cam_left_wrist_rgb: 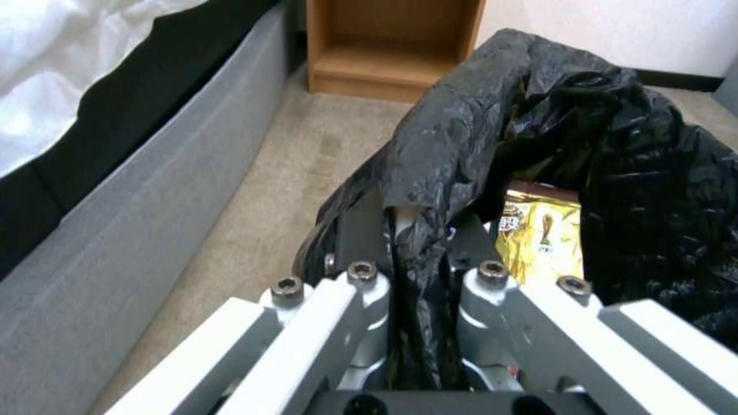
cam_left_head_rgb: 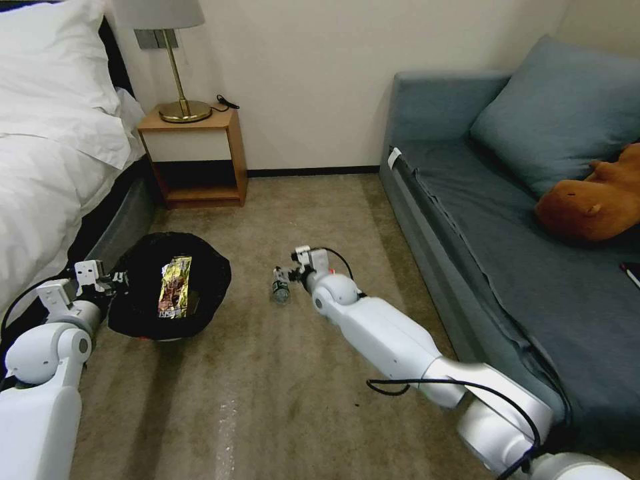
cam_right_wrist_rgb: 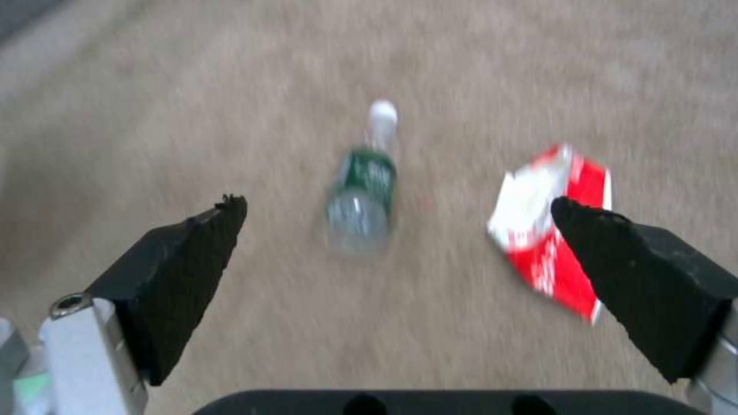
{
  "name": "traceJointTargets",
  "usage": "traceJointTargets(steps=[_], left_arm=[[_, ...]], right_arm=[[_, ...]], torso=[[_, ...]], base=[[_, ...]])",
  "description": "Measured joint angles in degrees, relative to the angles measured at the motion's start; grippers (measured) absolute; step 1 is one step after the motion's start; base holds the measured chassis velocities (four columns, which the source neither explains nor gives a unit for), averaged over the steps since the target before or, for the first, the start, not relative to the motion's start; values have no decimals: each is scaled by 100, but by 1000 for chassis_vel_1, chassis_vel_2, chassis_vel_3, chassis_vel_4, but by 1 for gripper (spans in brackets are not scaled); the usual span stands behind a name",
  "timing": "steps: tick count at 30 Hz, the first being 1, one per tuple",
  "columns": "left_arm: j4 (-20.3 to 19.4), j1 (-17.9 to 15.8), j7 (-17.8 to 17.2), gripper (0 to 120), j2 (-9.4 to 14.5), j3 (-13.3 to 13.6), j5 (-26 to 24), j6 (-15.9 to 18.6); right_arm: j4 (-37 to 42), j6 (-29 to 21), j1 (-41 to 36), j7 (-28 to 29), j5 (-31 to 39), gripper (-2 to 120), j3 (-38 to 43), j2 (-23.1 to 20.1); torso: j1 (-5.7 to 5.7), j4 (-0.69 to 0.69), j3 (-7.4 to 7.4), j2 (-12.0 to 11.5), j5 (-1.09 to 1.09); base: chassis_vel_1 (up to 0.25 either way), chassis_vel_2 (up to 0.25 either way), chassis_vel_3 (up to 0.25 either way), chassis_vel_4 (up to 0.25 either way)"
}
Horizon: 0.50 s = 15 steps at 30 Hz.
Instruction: Pick up the trash bin, then pick up the garbage on the floor and place it into the trash bin.
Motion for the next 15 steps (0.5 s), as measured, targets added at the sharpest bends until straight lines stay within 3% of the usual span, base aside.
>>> traceJointTargets(steps=[15], left_arm=[[-141, 183, -34, 6, -4, -69, -6, 4]], right_arm=[[-97, 60, -311, -182, -344, 100, -15, 26]], torso=[[0, 0, 0, 0, -1]], base=[[0, 0, 0, 0]])
